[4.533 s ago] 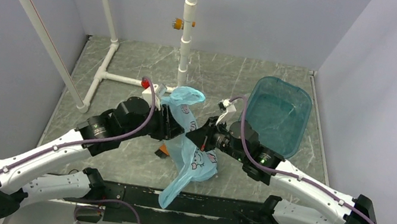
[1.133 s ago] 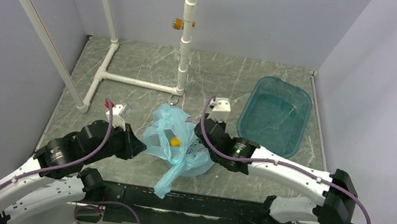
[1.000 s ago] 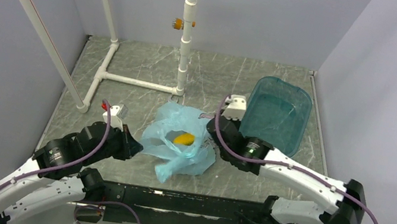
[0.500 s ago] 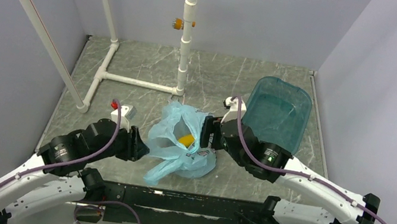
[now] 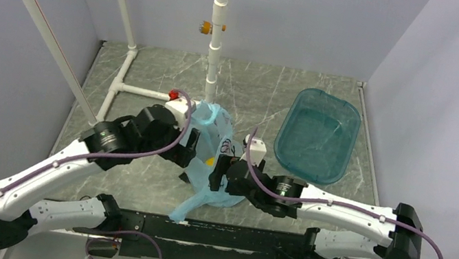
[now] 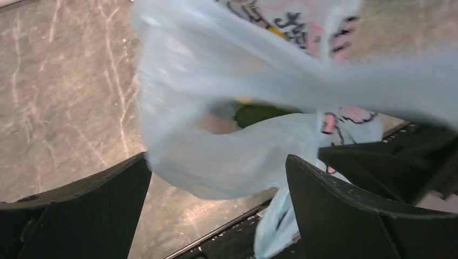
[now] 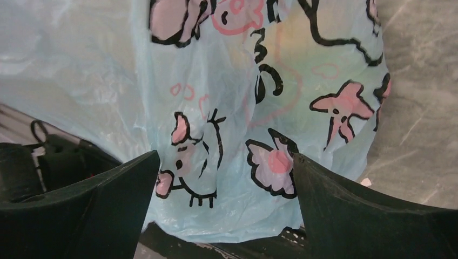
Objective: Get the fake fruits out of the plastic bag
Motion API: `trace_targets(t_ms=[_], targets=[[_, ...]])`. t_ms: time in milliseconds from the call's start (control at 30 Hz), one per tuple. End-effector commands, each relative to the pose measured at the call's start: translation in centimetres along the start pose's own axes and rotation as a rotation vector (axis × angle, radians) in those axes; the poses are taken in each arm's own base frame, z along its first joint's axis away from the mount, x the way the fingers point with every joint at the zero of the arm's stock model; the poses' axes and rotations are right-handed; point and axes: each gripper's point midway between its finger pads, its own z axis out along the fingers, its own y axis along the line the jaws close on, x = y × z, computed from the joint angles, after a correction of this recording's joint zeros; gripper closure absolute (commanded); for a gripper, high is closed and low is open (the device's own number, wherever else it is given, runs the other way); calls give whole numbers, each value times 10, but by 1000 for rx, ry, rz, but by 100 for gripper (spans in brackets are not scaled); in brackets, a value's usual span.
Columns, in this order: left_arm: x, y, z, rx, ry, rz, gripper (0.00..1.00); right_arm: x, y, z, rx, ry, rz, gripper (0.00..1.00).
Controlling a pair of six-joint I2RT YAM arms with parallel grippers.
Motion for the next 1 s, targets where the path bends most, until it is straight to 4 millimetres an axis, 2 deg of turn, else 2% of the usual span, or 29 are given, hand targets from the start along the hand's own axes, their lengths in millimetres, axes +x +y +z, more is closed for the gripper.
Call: trace_targets(t_ms=[0,100,167,233,300,400,467,567,667,767,900,967], targets=[[-12,20,7,-126,-41,27,2,-9,-1,5,35,-80,85,6],[-4,27,12,-156,-53,-1,12,-11,-16,1,80,-106,54,15],[4,41,16,-222,-64,-17,22,-11,-27,-3,88,-120,33,22],[14,50,20,-262,-60,-30,26,-10,-37,-10,74,-134,26,28],[18,50,24,-256,-69,-41,30,-6,-40,-13,35,-136,8,28],[16,39,25,-190,-96,-62,33,-5,-41,-18,-22,-145,13,20],[11,24,23,-94,-131,-87,32,-11,-27,-24,-101,-159,18,14],[7,3,19,43,-175,-141,22,-18,0,-30,-227,-173,9,2],[12,-8,22,100,-167,-202,11,-29,13,-28,-230,-195,-5,1],[19,-13,29,118,-144,-256,1,-40,11,-21,-120,-210,-11,1],[25,-24,36,178,-144,-339,1,-53,7,-13,-10,-248,-23,3],[29,-25,41,184,-136,-366,1,-55,11,-9,-19,-262,-33,4]])
